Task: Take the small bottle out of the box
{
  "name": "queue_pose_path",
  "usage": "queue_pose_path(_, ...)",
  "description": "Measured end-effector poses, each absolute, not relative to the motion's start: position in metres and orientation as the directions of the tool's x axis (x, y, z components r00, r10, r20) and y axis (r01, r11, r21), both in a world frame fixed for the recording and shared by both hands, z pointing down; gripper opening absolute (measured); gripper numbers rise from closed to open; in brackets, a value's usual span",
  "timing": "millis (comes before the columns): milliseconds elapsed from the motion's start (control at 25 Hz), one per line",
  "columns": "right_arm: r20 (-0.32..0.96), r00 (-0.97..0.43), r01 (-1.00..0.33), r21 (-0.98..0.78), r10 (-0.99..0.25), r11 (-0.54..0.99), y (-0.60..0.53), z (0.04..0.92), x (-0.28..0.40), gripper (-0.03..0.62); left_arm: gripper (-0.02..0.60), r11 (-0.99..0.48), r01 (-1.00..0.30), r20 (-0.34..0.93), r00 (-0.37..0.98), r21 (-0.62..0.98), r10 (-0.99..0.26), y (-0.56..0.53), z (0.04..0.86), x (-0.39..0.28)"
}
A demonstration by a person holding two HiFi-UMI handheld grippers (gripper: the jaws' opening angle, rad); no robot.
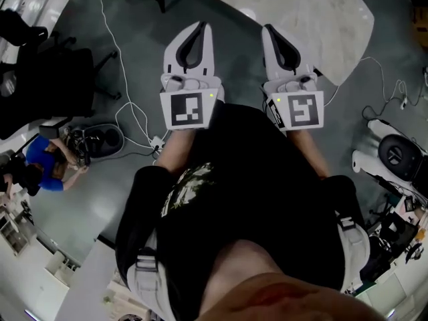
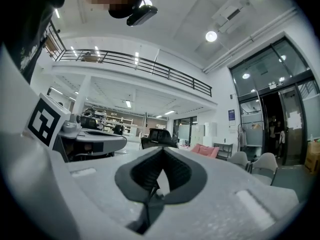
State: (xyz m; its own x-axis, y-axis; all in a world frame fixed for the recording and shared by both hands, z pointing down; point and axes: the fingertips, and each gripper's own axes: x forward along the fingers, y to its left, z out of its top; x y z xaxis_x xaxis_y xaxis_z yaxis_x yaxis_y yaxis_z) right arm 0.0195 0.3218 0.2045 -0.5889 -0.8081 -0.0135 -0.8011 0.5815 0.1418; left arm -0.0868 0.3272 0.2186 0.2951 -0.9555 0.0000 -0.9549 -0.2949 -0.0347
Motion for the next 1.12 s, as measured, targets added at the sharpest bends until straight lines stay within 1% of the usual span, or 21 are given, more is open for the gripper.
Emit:
queue_pose_path(120, -0.005, -0.583, -0.804, 0.150, -0.812, 0.576, 0.310, 0.211, 0.010, -0.005, 0.014, -0.308, -0.951, 0.013, 0.308, -0.036, -0.951, 0.312, 0.230, -0.095)
queue_pose_path(360, 0.019, -0.551, -0.824, 0.142, -0.834, 0.548, 0.289, 0.225, 0.014, -0.005, 0.014, -0.344, -0.938, 0.022, 0.343, -0.037, -0.939, 0.286, 0.240, -0.089)
queue_pose_path(680, -0.004, -0.525, -0.841, 0.158, -0.851, 0.518, 0.266, 0.220, 0.010, -0.005, 0.014, -0.377, -0.925, 0.025, 0.377, -0.035, -0.926, 0.255, 0.240, -0.092)
queue_pose_path(920, 0.016, -0.495, -0.858, 0.147, -0.869, 0.492, 0.253, 0.228, 0.030, -0.005, 0.014, -0.422, -0.905, 0.032, 0.421, -0.058, -0.907, 0.235, 0.241, -0.069)
queue_pose_path(1040, 0.017, -0.495, -0.859, 0.142, -0.869, 0.492, 0.244, 0.231, 0.042, -0.005, 0.014, -0.426, -0.903, 0.023, 0.425, -0.062, -0.905, 0.228, 0.239, -0.055)
queue_pose_path(1120, 0.007, -0.501, -0.856, 0.144, -0.866, 0.496, 0.238, 0.229, 0.041, -0.005, 0.014, -0.421, -0.904, 0.041, 0.419, -0.071, -0.907, 0.225, 0.241, -0.055)
